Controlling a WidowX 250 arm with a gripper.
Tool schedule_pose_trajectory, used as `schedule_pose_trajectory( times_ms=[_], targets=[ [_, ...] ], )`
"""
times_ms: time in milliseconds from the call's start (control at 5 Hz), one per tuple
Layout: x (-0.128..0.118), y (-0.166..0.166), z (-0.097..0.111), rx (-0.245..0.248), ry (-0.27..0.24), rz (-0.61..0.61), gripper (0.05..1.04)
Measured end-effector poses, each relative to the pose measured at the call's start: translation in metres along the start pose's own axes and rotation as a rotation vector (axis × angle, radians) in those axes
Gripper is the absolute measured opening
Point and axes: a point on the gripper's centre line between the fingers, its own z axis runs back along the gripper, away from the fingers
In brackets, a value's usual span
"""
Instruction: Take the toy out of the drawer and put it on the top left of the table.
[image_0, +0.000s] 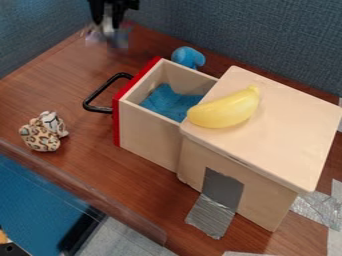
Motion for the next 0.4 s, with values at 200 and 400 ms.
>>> schedule_pose_trajectory(
  times_ms=[200,400],
  targets=[
    [-0.0005,-0.0039,0.0063,-0.028,0.014,-0.001,0.932],
    [-0.0036,-0.0047,0.0089,-0.034,0.032,-0.023,1.01]
  ],
)
